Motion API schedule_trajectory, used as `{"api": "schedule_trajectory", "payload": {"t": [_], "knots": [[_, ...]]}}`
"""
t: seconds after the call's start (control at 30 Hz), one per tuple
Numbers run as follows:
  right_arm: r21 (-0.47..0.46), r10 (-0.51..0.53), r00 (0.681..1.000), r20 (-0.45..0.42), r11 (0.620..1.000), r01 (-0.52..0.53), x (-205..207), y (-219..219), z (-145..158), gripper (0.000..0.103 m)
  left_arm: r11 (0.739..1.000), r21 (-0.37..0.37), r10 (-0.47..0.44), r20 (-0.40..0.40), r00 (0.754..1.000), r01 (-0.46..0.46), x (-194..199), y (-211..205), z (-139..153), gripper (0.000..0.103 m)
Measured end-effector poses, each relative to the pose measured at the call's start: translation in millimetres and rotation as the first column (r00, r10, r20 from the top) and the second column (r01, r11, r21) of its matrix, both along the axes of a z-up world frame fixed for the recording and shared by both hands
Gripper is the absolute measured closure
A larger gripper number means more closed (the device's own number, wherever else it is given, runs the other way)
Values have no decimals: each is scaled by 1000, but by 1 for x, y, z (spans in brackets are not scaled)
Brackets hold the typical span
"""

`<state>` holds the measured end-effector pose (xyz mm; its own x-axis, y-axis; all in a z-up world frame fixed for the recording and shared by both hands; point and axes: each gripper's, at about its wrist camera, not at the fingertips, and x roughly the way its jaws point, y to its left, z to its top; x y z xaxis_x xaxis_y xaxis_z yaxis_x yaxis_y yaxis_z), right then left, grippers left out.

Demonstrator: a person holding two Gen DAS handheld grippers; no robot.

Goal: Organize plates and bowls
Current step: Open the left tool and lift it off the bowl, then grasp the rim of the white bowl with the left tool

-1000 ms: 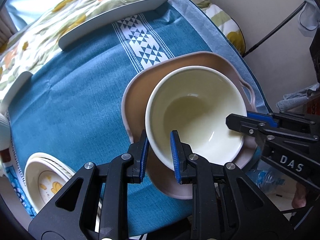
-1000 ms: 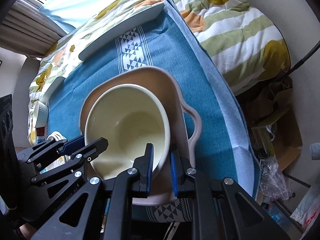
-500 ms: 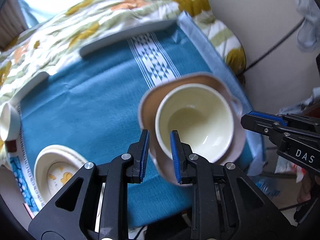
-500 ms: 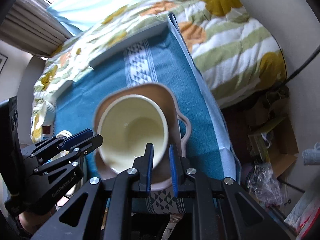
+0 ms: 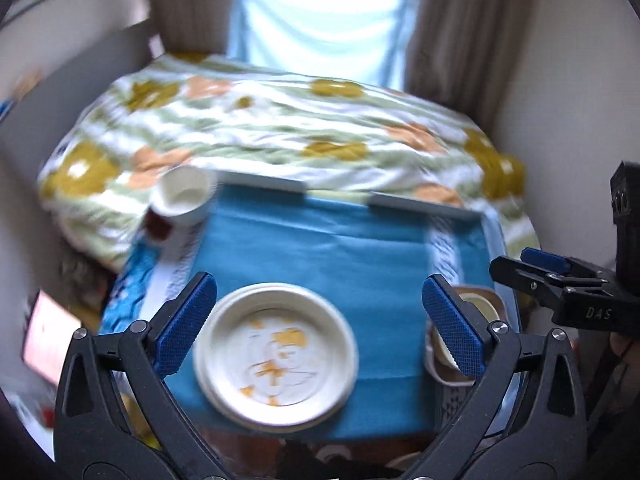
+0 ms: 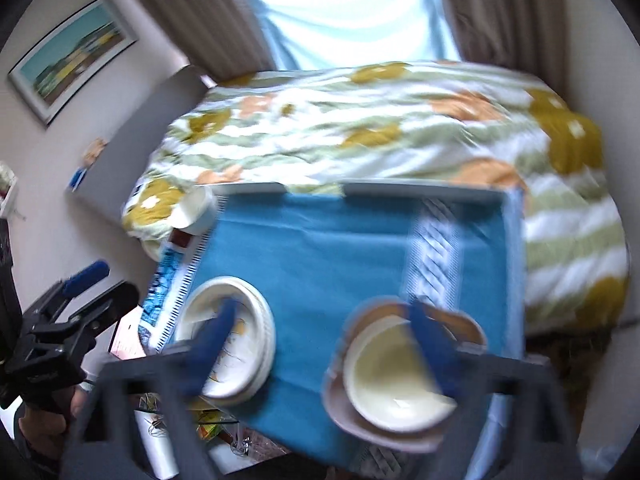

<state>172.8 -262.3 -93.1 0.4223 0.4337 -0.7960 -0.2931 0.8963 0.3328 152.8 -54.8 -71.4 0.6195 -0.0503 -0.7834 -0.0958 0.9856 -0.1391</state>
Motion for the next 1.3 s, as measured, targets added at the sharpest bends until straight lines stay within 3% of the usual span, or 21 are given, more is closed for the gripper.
{"api": "schedule_trajectory", "payload": {"t": [0.13,0.27,0.37,0.5,0.67,0.77,0.83,1.0,1.07,1.13,1.23,1.3], "knots": [[21,115,993,0,993,-114,27,52,-5,6,986,-47,162,-14,987,-163,0,70,-4,1],[50,182,983,0,982,-181,53,100,-7,6,961,-100,257,-23,966,-258,6,132,-17,1],[18,238,970,-44,971,-237,80,145,-10,5,946,-158,281,-41,959,-284,17,173,-31,1],[-14,280,959,-38,960,-281,105,202,-16,5,922,-236,299,-68,952,-306,45,223,-55,1],[-44,279,957,-84,958,-283,144,267,-45,5,895,-314,288,-136,948,-317,89,266,-99,1],[-84,266,952,-154,956,-281,165,295,-79,6,888,-350,245,-188,951,-298,117,274,-128,14],[-82,248,947,-204,960,-269,178,303,-98,7,885,-363,216,-232,948,-290,133,277,-149,31],[-74,244,927,-284,959,-275,202,321,-137,34,868,-411,164,-295,941,-280,168,282,-194,49],[-69,256,917,-306,955,-289,208,330,-149,41,860,-424,156,-313,937,-285,179,285,-208,57],[-53,266,909,-320,953,-298,210,335,-158,49,858,-423,158,-322,933,-291,185,287,-217,62],[-30,277,900,-337,952,-304,214,343,-167,69,861,-420,154,-326,933,-289,190,292,-224,70],[-24,278,898,-342,952,-304,216,344,-171,72,864,-415,152,-327,933,-286,192,293,-225,79]]}}
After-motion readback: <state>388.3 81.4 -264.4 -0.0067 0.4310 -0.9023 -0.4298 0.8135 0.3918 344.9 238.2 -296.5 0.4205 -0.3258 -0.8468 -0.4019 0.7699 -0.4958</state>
